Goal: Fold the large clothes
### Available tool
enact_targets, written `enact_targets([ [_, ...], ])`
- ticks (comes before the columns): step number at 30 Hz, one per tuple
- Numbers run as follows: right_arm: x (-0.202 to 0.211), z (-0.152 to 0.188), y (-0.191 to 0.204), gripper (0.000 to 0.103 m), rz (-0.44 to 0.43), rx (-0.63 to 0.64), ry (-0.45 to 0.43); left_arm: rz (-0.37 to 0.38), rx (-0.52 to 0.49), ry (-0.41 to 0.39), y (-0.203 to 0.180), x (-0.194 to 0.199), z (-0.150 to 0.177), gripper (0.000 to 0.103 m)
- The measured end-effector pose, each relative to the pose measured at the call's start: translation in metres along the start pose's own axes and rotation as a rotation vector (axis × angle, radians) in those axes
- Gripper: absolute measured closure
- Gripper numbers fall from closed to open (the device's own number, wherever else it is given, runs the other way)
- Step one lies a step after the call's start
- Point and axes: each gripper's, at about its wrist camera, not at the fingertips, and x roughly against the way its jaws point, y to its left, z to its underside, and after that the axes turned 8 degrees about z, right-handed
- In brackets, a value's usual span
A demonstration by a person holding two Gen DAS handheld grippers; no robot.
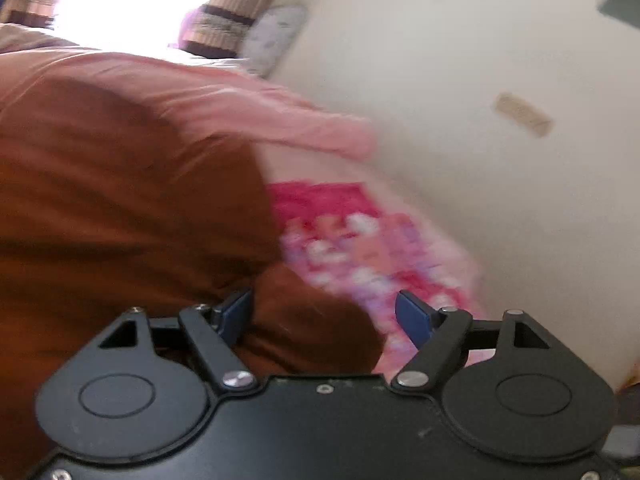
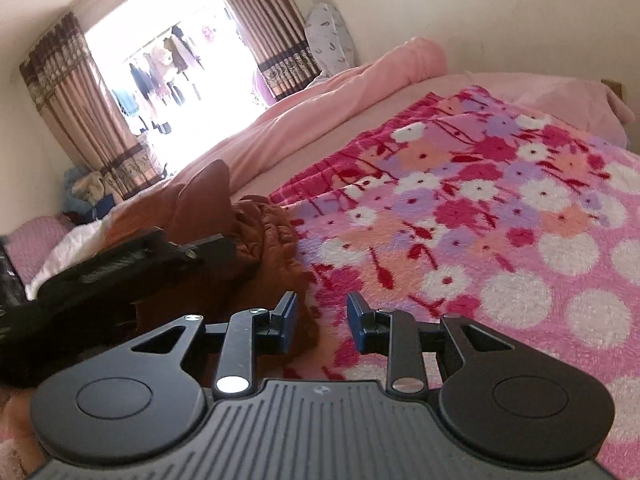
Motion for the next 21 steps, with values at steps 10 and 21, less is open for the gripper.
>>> enact_targets([
  [10,0.017,0.004,0.0,0.05,-0.24,-0.128,0.066,-0.132,-0.105,-0.16,-0.004,0.15,0.001,0.024],
  [21,-0.028,0.004,0.046,0.029,-0.33,-0.228,0.168,-0.411,0.022,-0.07,0.083,0.213,0.089,0.024],
])
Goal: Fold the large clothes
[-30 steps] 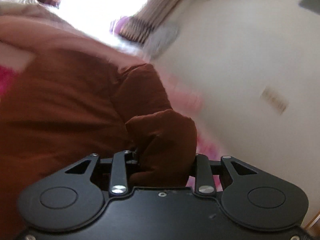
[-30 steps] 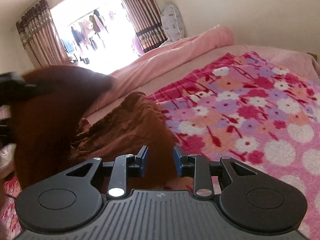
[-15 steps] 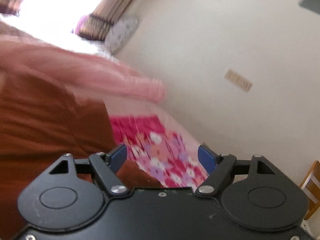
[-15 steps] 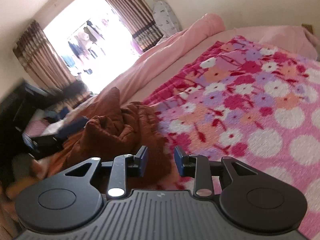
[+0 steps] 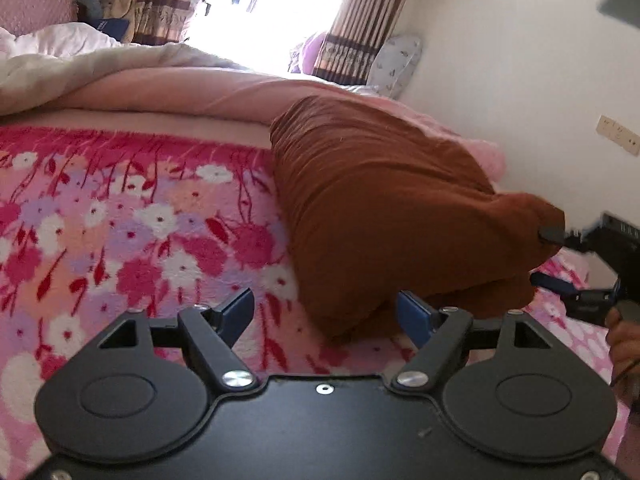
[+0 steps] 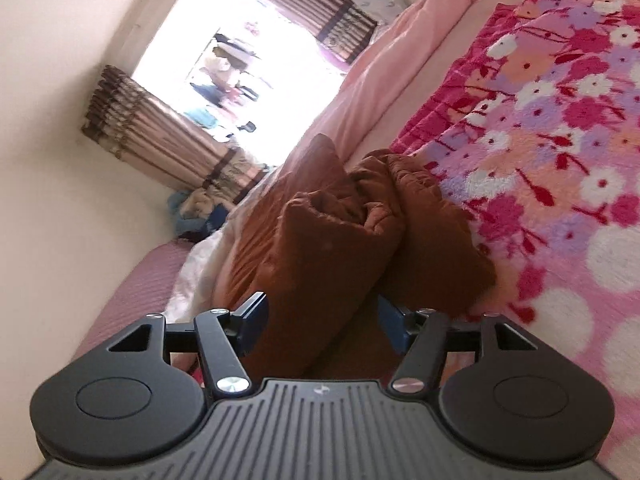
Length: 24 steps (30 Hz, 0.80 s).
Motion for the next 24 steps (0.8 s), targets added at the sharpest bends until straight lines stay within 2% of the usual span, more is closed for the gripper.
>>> enact_targets([
  [4,-0.017,-0.007,0.001,0.027,-0.001,-0.066,0.003,0.008,-0.048,0.036,-0.014,-0.021,0.004,0.024],
  [10,-0.031,-0.016,0.01,0.021,0.036,-0.055,0.007,-0.041,-0.098,0.074,-0.026,-0.06,0.009,0.03],
  [11,-0.033,-0.018,0.01,0.025,0.045,-0.055,0.01,-0.052,-0.1,0.068,-0.026,-0.063,0.009,0.033],
  [12,-0.035,-0.02,0.012,0.035,0.051,-0.049,0.012,-0.055,-0.104,0.063,-0.027,-0.065,0.008,0.044],
  [13,-0.035,-0.022,0.016,0.064,0.044,-0.017,0.009,-0.047,-0.105,0.057,-0.028,-0.063,0.006,0.051],
  [14,-0.031,-0.024,0.02,0.073,0.041,0.013,0.0,-0.026,-0.104,0.06,-0.028,-0.064,0.003,0.061],
  [16,-0.013,-0.03,0.033,0.078,0.013,0.078,-0.068,-0.025,-0.11,0.049,-0.03,-0.061,-0.002,0.063],
  [18,0.008,-0.035,0.04,0.079,-0.006,0.116,-0.146,-0.011,-0.114,0.041,-0.032,-0.059,-0.005,0.064],
  [20,0.017,-0.038,0.033,0.079,0.016,0.121,-0.19,-0.004,-0.105,0.042,-0.031,-0.061,-0.006,0.065],
  [21,0.015,-0.039,0.024,0.079,0.031,0.121,-0.186,-0.008,-0.096,0.05,-0.028,-0.064,-0.005,0.064],
  [24,-0.015,-0.031,-0.016,0.079,0.092,0.042,-0.07,-0.008,-0.026,0.099,-0.011,-0.082,0.0,0.064],
])
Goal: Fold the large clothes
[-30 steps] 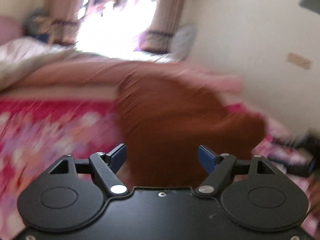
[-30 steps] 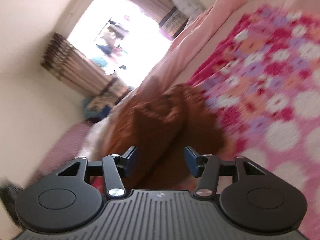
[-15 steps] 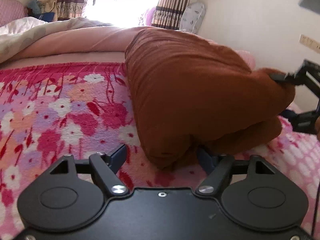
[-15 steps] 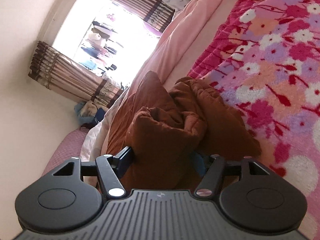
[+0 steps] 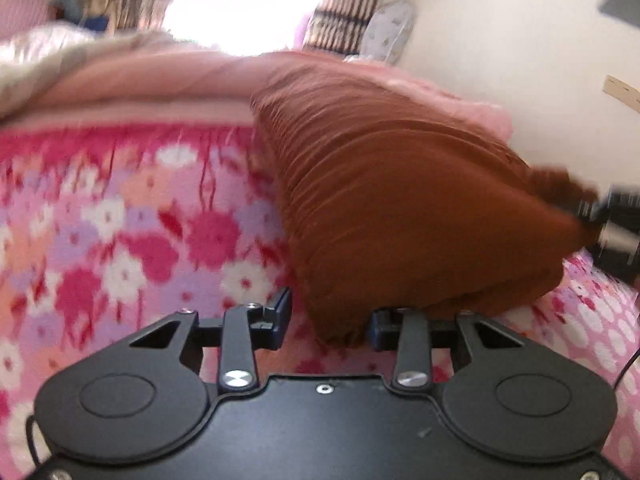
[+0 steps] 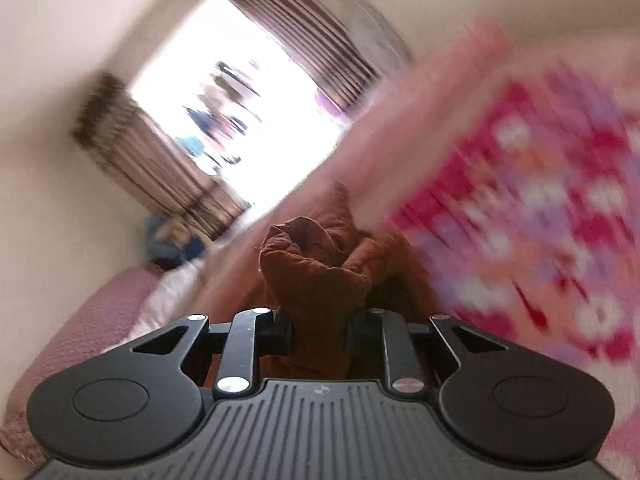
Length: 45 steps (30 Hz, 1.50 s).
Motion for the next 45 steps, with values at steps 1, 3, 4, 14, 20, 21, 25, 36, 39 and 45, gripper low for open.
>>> enact_targets([
  [1,-0.009,0.007,-0.01,0.079,0.017,-0.013,0.024,0.014,0.035,0.011,0.006,-0.002,0.002,0.064],
  [3,-0.015,0.018,-0.023,0.079,0.001,-0.042,0.027,0.029,0.062,0.009,0.012,-0.002,0.005,0.061],
  [4,-0.015,0.02,-0.026,0.078,-0.014,-0.056,0.023,0.035,0.061,0.002,0.013,-0.002,0.006,0.061],
  [14,0.02,0.01,-0.024,0.038,-0.009,-0.013,-0.022,-0.022,-0.003,0.021,0.011,0.051,0.006,0.055],
  [20,0.061,-0.001,0.008,0.038,0.028,0.133,-0.169,0.035,0.055,-0.094,0.005,0.086,-0.03,0.055],
  [21,0.065,-0.001,0.017,0.038,0.028,0.162,-0.2,0.057,0.059,-0.114,-0.001,0.086,-0.038,0.055],
  [25,0.063,-0.004,0.049,0.038,0.055,0.266,-0.259,0.12,0.021,-0.166,-0.034,0.072,-0.061,0.053],
  [36,0.016,0.002,-0.007,0.065,0.043,-0.01,-0.014,0.064,-0.067,-0.073,-0.048,0.01,-0.052,0.051],
  [39,0.015,0.013,0.002,0.077,0.002,0.012,0.002,0.038,-0.071,-0.071,-0.041,0.017,-0.058,0.05],
  [45,0.021,0.019,0.003,0.079,0.022,-0.018,-0.041,0.049,-0.04,-0.03,-0.033,0.014,-0.064,0.049],
])
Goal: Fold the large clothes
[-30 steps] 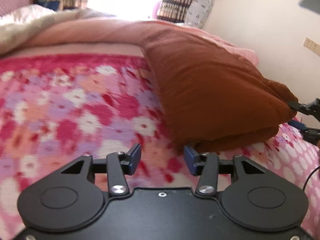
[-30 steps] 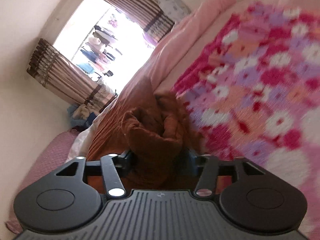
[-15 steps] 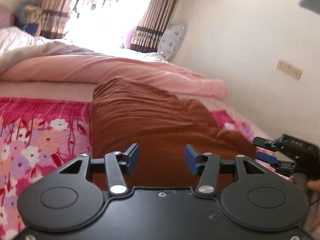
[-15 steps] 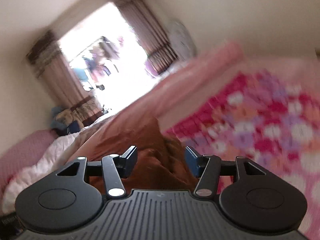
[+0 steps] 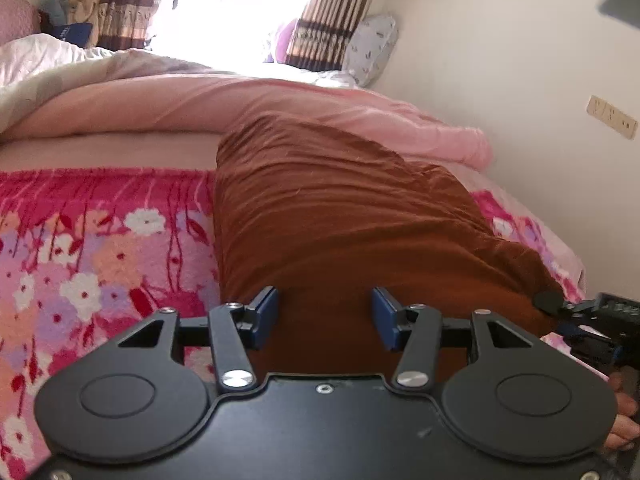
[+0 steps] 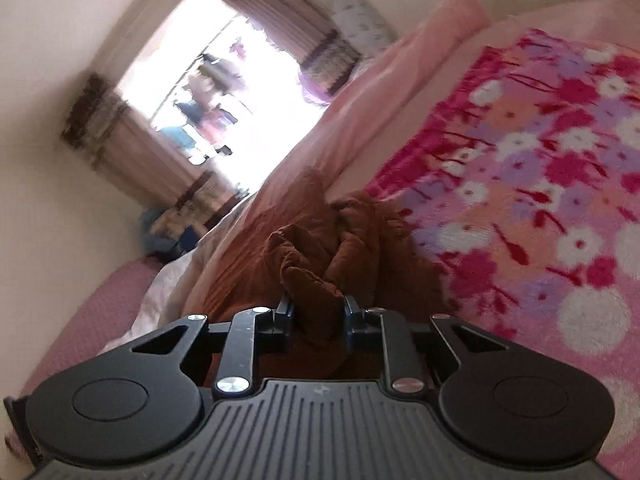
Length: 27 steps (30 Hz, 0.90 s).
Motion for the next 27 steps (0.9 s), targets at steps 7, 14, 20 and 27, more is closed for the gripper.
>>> enact_targets([
  [7,-0.011,0.009,-0.023,0.061,0.032,0.017,0.018,-0.041,-0.082,-0.014,-0.012,-0.002,0.012,0.043],
  [14,0.038,-0.01,0.028,0.053,0.031,0.197,-0.145,0.009,-0.066,-0.072,-0.016,0.023,-0.008,0.043],
  [20,0.041,-0.006,0.066,0.053,-0.037,0.333,-0.159,0.044,-0.057,-0.039,-0.021,0.011,-0.008,0.043],
  [27,0.001,0.01,0.044,0.071,0.085,0.326,-0.084,0.049,-0.096,-0.012,-0.027,-0.012,0.012,0.04],
])
